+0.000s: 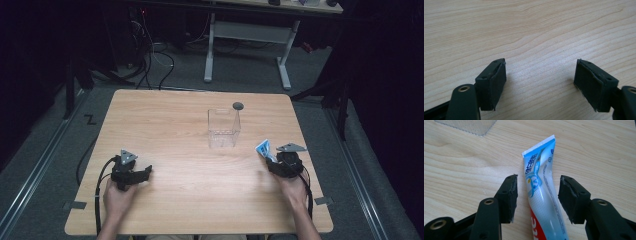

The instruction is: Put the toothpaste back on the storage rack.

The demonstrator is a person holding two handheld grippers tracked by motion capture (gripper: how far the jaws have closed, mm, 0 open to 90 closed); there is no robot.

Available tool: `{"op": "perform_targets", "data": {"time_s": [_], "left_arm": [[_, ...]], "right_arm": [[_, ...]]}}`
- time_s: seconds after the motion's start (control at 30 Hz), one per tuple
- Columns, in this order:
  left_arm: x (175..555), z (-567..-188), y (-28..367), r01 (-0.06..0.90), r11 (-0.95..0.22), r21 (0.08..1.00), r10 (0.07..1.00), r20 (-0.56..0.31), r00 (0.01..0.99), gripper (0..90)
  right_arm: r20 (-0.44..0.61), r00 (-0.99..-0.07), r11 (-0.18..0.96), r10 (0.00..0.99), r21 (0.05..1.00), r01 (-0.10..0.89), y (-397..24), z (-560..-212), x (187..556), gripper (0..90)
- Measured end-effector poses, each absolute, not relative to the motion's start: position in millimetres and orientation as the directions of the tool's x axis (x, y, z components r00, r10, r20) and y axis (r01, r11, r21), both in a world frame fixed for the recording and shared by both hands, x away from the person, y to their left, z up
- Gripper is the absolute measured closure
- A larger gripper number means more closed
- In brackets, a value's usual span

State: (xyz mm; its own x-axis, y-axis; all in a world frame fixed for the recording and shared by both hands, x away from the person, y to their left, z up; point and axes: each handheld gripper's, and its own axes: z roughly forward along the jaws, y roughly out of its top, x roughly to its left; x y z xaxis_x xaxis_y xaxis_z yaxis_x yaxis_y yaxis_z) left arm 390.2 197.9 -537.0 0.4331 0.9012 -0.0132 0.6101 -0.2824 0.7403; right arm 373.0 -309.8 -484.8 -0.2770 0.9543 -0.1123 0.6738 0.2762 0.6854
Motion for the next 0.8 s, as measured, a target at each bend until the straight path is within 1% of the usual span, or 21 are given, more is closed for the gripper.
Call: {"op": "perform_targets", "data": {"time_s": [0.17, 0.53, 0.8], "left_arm": [[390, -537, 198, 0.610, -0.282, 0.740, 0.901, -0.013, 0.433, 26.0], [390, -537, 198, 0.610, -0.282, 0.740, 0.901, -0.013, 0.433, 26.0], [390, -537, 198, 0.610, -0.282, 0.740, 0.901, -0.013, 0.433, 25.9]], "right_arm": [[-0.132, -0.285, 0.298, 0.949, 0.666, 0.684, -307, -487, 382, 47.6], [-0.171, -0.292, 0.334, 0.941, 0.613, 0.716, -302, -494, 399, 47.3], [-0.169, -0.285, 0.329, 0.944, 0.572, 0.752, -302, -501, 408, 48.2]]}}
